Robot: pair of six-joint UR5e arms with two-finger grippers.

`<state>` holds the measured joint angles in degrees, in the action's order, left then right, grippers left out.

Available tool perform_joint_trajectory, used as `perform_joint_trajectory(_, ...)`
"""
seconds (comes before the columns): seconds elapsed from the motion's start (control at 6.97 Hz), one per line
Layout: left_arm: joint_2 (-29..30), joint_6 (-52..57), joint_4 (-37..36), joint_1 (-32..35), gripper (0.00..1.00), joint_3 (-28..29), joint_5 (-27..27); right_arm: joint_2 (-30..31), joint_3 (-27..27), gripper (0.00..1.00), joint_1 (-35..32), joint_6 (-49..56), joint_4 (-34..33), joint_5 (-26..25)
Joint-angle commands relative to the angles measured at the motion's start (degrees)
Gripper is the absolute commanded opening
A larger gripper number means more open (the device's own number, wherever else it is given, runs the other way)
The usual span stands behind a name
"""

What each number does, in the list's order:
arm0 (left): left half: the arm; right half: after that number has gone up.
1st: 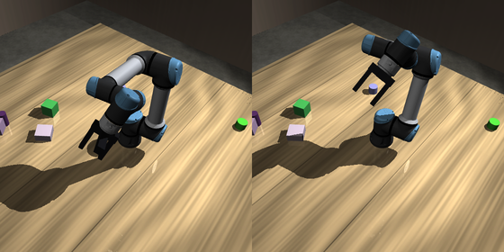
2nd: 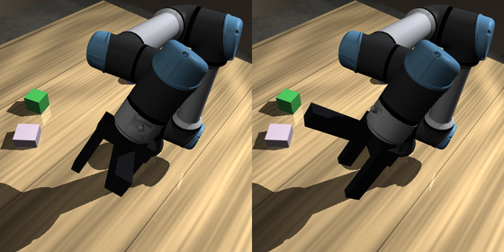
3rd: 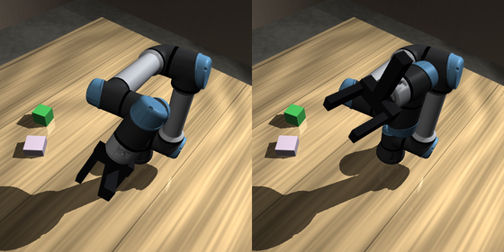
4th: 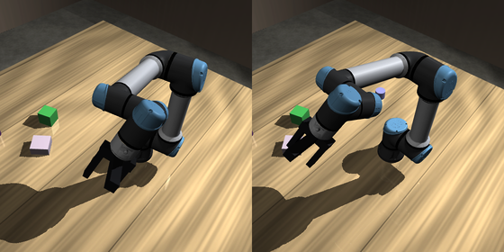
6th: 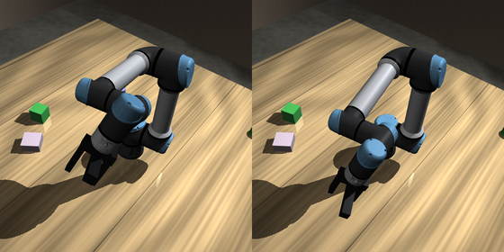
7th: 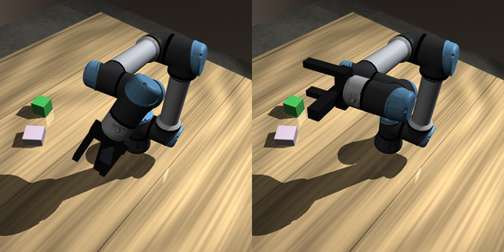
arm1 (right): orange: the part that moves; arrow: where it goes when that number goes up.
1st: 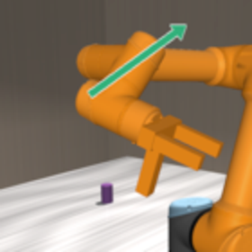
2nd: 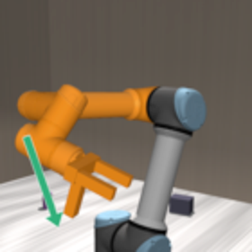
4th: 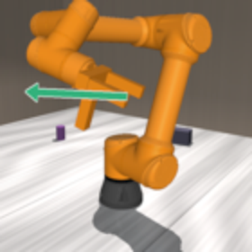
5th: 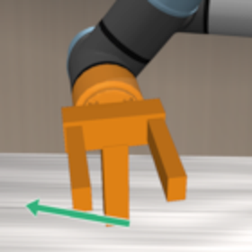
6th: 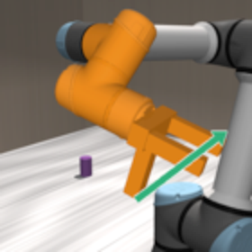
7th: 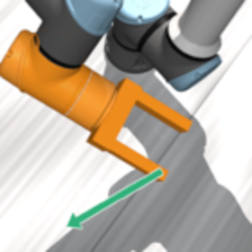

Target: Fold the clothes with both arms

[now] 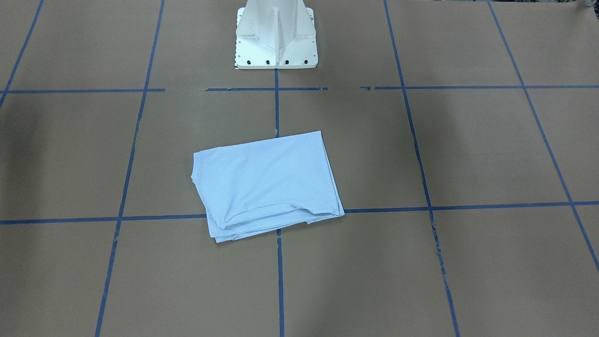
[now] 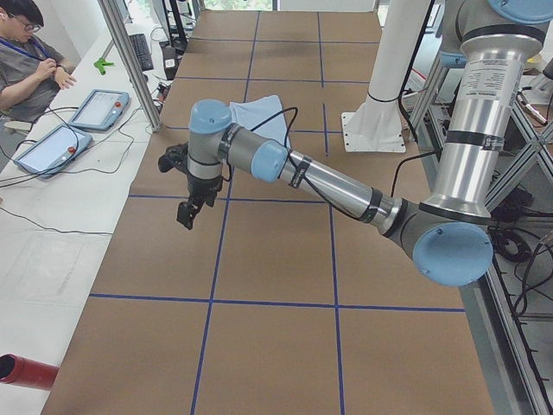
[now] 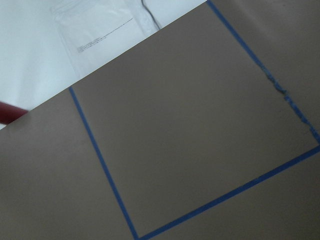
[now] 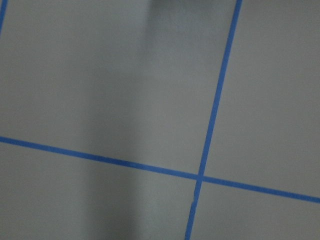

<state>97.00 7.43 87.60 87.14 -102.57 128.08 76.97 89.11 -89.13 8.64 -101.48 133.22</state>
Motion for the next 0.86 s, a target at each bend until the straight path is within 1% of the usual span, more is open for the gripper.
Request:
perform_joint_trajectory(0.0,-4.00,1.09,0.11,2.93,1.00,4.22,1.65,11.95,1.42,1.00,-1.48,0.07,9.69,0.98)
perform_joint_trajectory(0.14,-5.66,1.00,-0.67,3.12,1.00,4.74,1.82,14.68,2.03,1.00,-1.83,0.50,10.25,1.51)
perform_joint_trajectory(0.43,-8.65,0.65,-0.16,3.12,1.00,3.62,3.40,17.50,5.27,1.00,-1.84,1.38,10.08,1.43)
perform_joint_trajectory(0.57,-8.67,1.17,0.29,2.86,1.00,3.09,3.67,17.78,5.72,1.00,-1.66,1.30,10.08,0.12)
perform_joint_trajectory(0.72,-8.76,0.48,2.90,1.29,1.00,4.30,3.41,18.04,6.42,1.00,-1.57,1.12,10.08,0.02)
